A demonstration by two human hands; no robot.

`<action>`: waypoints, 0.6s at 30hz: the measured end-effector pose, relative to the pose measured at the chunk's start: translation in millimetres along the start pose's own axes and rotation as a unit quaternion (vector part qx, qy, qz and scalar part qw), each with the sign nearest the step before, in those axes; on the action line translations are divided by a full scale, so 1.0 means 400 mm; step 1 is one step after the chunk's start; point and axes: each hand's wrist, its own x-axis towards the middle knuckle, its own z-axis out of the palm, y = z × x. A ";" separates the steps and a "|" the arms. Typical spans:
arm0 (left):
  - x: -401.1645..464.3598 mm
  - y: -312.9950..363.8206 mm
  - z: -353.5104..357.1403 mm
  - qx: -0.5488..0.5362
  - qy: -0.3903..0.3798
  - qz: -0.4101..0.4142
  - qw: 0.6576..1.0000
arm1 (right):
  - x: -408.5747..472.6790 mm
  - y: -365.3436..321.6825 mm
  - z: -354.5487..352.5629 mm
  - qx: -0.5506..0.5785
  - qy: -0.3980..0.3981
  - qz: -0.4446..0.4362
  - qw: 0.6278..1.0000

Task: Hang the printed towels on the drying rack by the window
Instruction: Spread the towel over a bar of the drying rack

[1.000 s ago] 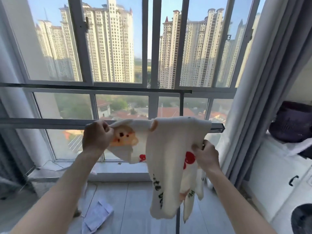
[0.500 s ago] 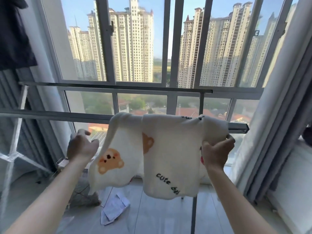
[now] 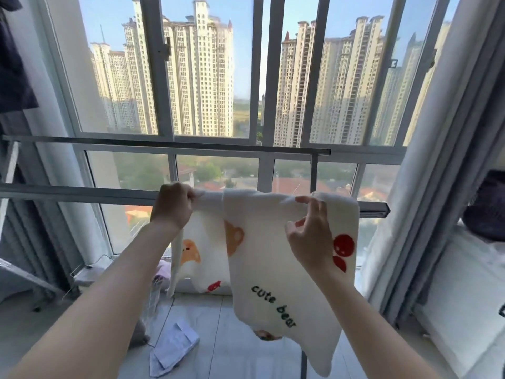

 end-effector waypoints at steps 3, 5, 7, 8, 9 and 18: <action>-0.011 -0.053 -0.015 0.006 -0.006 -0.041 0.999 | -0.008 -0.010 0.026 -0.010 -0.036 -0.005 0.999; -0.046 -0.129 -0.028 0.040 -0.023 -0.087 0.995 | -0.010 -0.029 0.050 -0.013 -0.054 -0.016 0.998; -0.106 -0.226 -0.045 0.075 -0.051 -0.173 0.981 | -0.011 -0.053 0.077 -0.014 -0.077 -0.029 0.997; -0.143 -0.277 -0.058 0.090 -0.063 -0.220 0.969 | -0.012 -0.066 0.094 -0.015 -0.090 -0.034 0.995; -0.181 -0.316 -0.069 0.102 -0.076 -0.262 0.957 | -0.012 -0.076 0.107 -0.018 -0.101 -0.036 0.994; -0.208 -0.360 -0.117 0.027 -0.073 -0.313 0.946 | -0.028 -0.190 0.230 -0.057 -0.203 -0.069 0.975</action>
